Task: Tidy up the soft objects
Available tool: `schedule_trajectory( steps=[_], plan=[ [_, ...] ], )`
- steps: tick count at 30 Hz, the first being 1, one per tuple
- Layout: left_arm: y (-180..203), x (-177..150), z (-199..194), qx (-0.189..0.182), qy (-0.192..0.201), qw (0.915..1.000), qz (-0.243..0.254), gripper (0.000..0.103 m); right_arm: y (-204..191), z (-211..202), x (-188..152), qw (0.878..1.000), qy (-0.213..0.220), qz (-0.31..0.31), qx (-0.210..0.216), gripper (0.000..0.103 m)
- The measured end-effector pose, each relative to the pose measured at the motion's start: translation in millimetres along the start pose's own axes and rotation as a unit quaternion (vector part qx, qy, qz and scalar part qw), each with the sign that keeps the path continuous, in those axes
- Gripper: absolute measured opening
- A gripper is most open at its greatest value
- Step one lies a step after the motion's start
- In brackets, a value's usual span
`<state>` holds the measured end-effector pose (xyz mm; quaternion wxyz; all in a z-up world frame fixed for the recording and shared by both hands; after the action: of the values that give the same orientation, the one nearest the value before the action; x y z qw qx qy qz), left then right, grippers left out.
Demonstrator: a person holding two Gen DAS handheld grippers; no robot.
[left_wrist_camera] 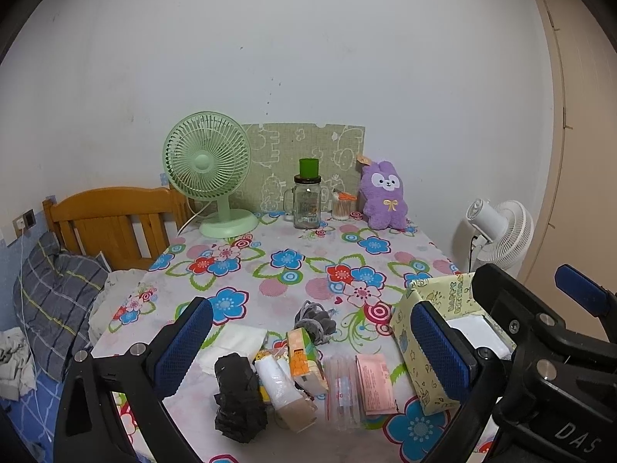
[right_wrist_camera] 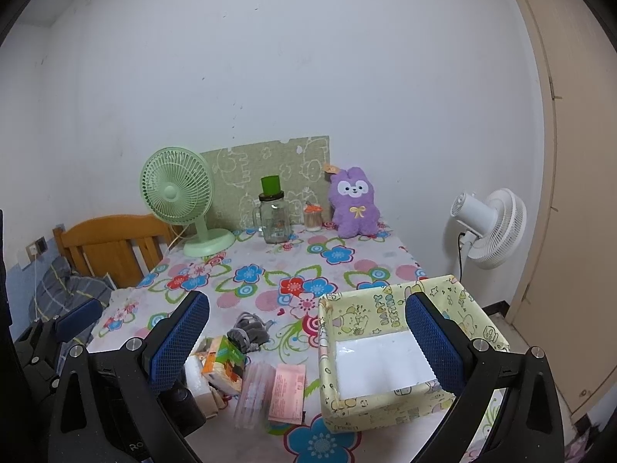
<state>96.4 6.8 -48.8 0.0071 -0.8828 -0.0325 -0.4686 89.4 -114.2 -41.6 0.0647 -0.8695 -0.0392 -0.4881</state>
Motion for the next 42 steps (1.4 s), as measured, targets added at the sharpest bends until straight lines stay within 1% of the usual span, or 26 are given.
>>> schedule_trajectory(
  steps=[11, 23, 42],
  plan=[
    [1, -6, -1, -0.007, -0.004, 1.0000, -0.003, 0.103, 0, -1, -6, 1.000, -0.004, 0.004, -0.001, 0.103],
    [3, -9, 1, -0.017, -0.007, 0.9998, -0.003, 0.103, 4, -3, -9, 1.000, -0.007, 0.006, -0.015, 0.103],
    [3, -9, 1, -0.018, -0.007, 0.9998, -0.003, 0.102, 4, -2, -11, 1.000, -0.009, 0.006, -0.015, 0.103]
  ],
)
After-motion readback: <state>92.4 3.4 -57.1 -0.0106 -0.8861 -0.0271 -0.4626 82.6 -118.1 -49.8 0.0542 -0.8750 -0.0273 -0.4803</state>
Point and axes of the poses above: each gripper's, at about its wrist camera, not at the fingertips, and z roughly the way its jaws point, y to its right, x to its top, the point moved 10 cm from there along z, roughly the way its jaws point, and after that the axes turned 8 degrees about -y, right-handed, at the moved point
